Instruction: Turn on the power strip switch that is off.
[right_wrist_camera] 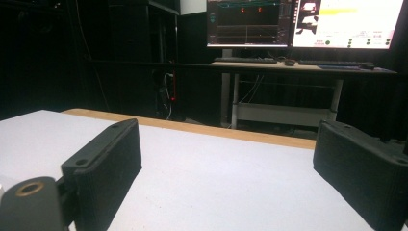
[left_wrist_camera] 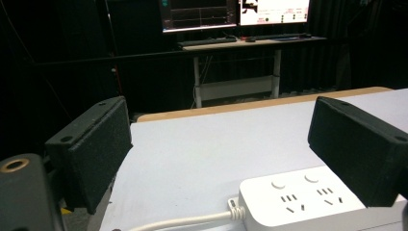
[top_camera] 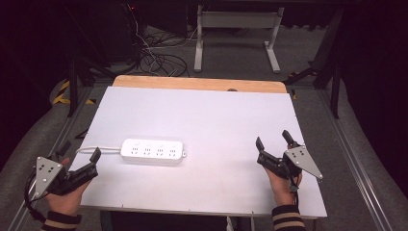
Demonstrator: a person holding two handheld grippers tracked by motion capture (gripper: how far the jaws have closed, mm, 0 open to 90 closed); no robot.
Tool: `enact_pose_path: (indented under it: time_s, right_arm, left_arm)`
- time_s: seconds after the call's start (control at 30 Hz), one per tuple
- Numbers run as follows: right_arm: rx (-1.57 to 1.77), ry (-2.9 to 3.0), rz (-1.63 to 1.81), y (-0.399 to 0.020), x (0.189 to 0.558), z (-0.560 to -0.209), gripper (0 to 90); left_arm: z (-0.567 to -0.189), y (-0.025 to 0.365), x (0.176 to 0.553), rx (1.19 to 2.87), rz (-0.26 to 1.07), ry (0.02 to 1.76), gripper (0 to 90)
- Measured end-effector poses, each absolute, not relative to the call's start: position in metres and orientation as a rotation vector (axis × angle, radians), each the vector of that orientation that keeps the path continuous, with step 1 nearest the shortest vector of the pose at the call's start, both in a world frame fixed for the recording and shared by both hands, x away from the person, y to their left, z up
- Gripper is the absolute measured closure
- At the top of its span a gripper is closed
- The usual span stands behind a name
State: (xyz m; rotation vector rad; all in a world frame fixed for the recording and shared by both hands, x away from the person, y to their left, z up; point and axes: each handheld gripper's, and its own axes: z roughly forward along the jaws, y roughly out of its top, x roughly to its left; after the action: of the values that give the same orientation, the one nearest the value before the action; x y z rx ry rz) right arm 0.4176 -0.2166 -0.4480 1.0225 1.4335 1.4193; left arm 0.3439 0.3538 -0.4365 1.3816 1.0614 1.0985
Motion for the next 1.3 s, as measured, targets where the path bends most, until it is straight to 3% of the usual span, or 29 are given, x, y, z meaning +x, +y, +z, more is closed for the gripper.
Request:
enact_pose_path:
  time_s: [0.2,1.3]
  right_arm:
    - [1.024,1.427,1.425,-0.2169,0.4167,-0.4476,10.1]
    - [1.029,1.423,1.421,-0.2185,0.4134,-0.4476,9.9]
  left_arm:
    - [-0.4373,0.3522,0.3441,1.372,1.13,1.054,4.4]
    - [-0.4398,0.352,0.35,1.353,1.1,1.07,1.6]
